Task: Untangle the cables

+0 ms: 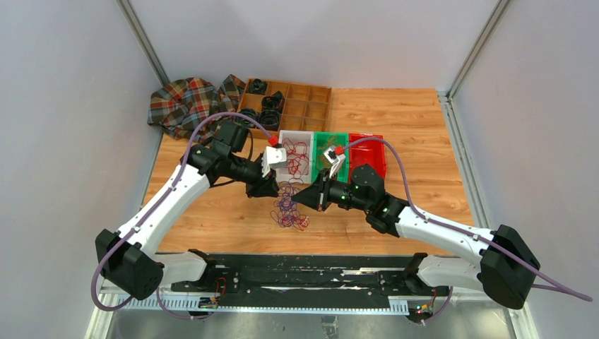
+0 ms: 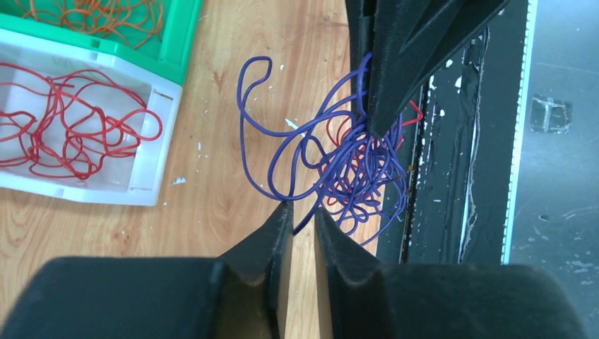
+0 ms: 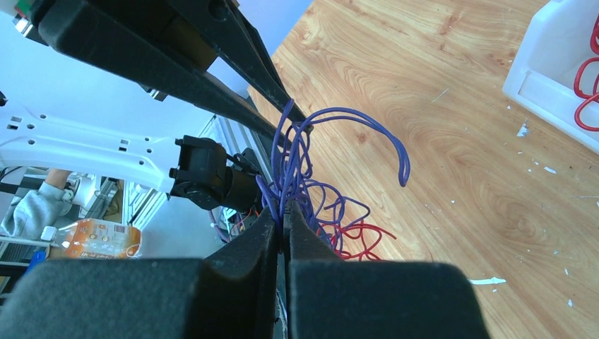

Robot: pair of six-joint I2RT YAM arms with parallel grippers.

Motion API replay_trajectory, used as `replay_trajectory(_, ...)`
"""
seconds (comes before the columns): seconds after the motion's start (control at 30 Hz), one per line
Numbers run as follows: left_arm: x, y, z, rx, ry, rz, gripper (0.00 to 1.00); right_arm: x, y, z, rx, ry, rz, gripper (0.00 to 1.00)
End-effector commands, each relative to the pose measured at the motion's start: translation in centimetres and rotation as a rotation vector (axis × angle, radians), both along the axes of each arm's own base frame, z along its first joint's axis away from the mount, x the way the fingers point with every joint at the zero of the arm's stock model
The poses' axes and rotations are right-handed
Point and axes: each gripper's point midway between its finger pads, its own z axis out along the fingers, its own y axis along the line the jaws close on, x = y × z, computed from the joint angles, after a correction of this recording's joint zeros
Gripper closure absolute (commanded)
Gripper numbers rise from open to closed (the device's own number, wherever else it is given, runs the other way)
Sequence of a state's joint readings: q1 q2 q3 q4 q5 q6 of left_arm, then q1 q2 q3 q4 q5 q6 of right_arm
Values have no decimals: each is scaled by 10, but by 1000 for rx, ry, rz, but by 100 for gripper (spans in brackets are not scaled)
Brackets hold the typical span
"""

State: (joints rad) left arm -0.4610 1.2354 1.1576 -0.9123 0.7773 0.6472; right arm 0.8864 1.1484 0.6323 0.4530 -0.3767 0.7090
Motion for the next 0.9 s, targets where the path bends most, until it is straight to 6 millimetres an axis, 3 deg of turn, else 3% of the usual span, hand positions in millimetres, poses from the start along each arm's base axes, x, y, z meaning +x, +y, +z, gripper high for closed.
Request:
replay_trajectory(0.0,11,0,17,-17,-65,35,84,2,3,20,51,-35,5,99)
replay_trajectory(0.2,25,14,25,43,-129,152,99,6,-1,10,26,-21,-26,99)
replay_trajectory(0.47,38,25,59,38,-205,280,99,13,-10,-16,-64,-4,-82,95)
replay_trajectory(0.73,52,31,106,-3,-295,382,99,24,-37,-69,-307,18,-188,90)
replay_trajectory(0.87,52,31,125,-34,-326,394,99,33,-58,-79,-437,-9,-266,69)
